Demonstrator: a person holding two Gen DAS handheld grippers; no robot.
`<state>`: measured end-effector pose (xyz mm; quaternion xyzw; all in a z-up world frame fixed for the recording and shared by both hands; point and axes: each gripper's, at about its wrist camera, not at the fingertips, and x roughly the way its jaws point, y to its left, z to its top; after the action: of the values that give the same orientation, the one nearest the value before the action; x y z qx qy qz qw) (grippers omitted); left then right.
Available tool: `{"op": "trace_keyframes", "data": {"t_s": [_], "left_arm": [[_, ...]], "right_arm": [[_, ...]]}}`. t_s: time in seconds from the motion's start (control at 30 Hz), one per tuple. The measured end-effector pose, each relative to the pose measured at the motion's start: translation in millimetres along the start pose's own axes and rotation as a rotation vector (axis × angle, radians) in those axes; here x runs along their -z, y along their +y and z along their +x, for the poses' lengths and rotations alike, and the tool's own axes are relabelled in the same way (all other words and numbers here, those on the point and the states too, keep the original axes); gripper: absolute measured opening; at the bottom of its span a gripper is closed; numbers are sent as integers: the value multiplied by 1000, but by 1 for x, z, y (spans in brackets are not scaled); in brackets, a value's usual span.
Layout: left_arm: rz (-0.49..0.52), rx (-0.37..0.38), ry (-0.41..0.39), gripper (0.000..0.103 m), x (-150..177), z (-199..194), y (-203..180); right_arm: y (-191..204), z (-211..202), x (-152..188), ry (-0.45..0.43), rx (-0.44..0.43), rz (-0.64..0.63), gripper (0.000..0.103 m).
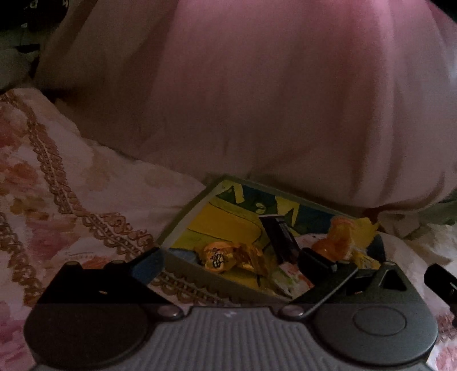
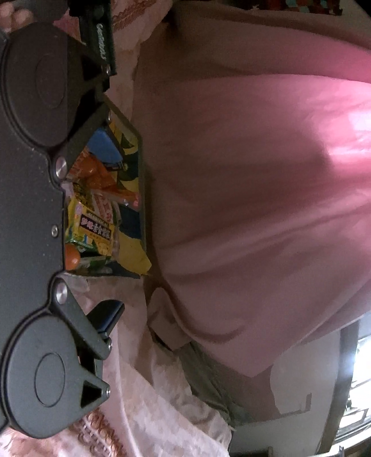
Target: Organize snacks
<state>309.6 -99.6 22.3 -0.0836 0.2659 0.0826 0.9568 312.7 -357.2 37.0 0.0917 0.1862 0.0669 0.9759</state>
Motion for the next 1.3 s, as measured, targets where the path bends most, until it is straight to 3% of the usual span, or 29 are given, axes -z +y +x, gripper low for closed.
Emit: {"op": "trace_keyframes", "data": {"t_s": [0.23, 0.57, 0.97, 1.3], "left_arm": [[26, 10, -24, 102, 16, -53, 0], [43, 7, -33, 102, 50, -115, 28], [88, -1, -48, 102, 84, -164, 52], [96, 4, -34, 102, 107, -183, 78]], "right_arm": [[2, -41, -2, -19, -1, 26, 102], [4, -96, 22, 14, 15, 21, 102], [25, -145, 63, 70, 22, 8, 102], [40, -175, 83, 90, 52, -1, 102]]}}
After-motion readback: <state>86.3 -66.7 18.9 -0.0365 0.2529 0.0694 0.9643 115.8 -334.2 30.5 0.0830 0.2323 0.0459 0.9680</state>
